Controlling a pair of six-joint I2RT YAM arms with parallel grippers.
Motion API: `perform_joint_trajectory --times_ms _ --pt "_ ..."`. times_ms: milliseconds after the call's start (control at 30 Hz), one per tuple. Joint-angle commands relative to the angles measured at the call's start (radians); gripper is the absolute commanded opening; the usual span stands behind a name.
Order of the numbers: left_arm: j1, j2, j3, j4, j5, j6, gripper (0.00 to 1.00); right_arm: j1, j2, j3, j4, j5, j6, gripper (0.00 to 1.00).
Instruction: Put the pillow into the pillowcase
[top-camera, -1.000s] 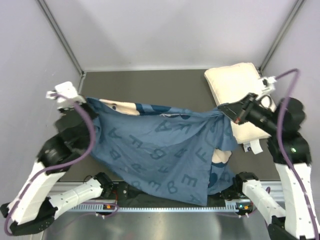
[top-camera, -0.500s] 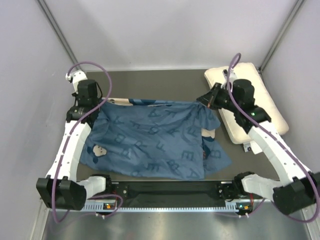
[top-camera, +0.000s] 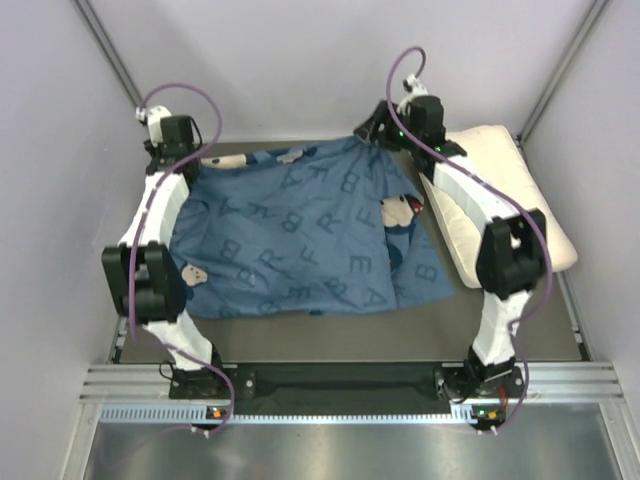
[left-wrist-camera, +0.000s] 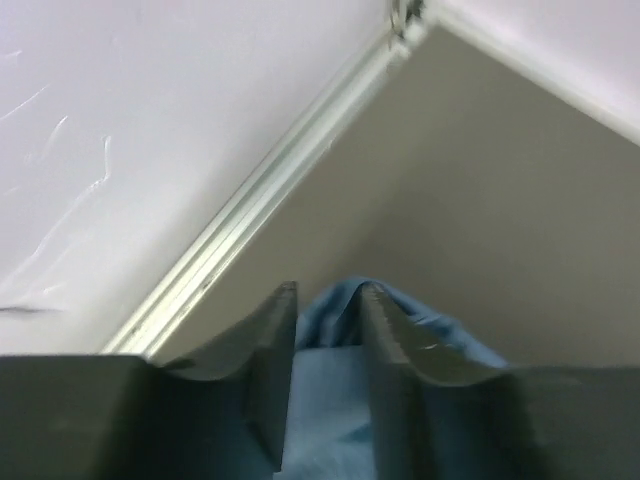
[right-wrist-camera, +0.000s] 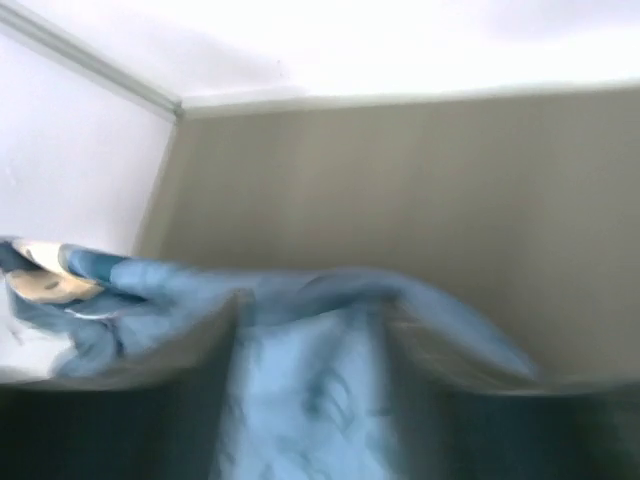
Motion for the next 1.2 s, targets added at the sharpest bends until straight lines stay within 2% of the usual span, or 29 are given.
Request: perform_joint_trajectory --times_ms 0,33,67,100,133,167,300,333,433,500,567,733,933,1167 --pt "0.039 0.118 0.213 0.008 -0.05 -0.014 0.42 -0.037 0.137 0.244 0.132 -0.022 0.0 0.69" --pt "0.038 0.157 0.254 -0.026 -0.049 -0.025 0.54 -0.043 0.167 0.278 0.123 -0.041 0.002 0.82" --pt "0.035 0.157 0.288 -0.054 -0.047 -0.042 0.79 -0.052 0.169 0.313 0.094 -0.041 -0.017 0.84" --pt "0.03 0.152 0.287 -0.051 -0.031 -0.043 0.92 -0.056 0.16 0.315 0.08 -0.035 -0.033 0.86" --pt "0.03 0.128 0.262 -0.049 -0.014 -0.042 0.92 -0.057 0.12 0.304 0.074 -0.027 -0.053 0.89" --pt "0.025 0.111 0.249 -0.043 -0.002 -0.037 0.99 -0.059 0.094 0.258 0.045 -0.018 -0.093 0.9" --pt "0.004 -0.007 0.147 -0.026 0.118 -0.037 0.99 -0.069 -0.041 0.109 -0.007 -0.016 -0.173 0.86" --pt "0.001 -0.05 0.111 -0.026 0.193 -0.04 0.99 -0.068 -0.077 0.088 -0.027 -0.016 -0.225 0.82" --pt "-0.036 -0.093 0.069 -0.072 0.27 -0.059 0.99 -0.063 -0.096 0.034 -0.139 0.011 -0.288 0.74" --pt "-0.091 -0.102 0.045 -0.091 0.282 -0.074 0.99 -0.062 -0.084 0.034 -0.231 0.06 -0.284 0.71" --pt "-0.122 -0.119 -0.014 -0.091 0.33 -0.105 0.99 -0.06 -0.072 -0.009 -0.244 0.073 -0.242 0.7" --pt "-0.154 -0.145 -0.194 -0.036 0.429 -0.167 0.98 -0.031 -0.058 -0.124 -0.207 0.143 -0.178 0.79" --pt "-0.169 -0.164 -0.382 0.078 0.493 -0.214 0.98 -0.023 0.025 -0.124 -0.163 0.157 -0.12 0.87" --pt "-0.17 -0.066 -0.361 0.049 0.431 -0.227 0.98 -0.007 0.171 -0.026 -0.146 0.185 -0.069 0.86"
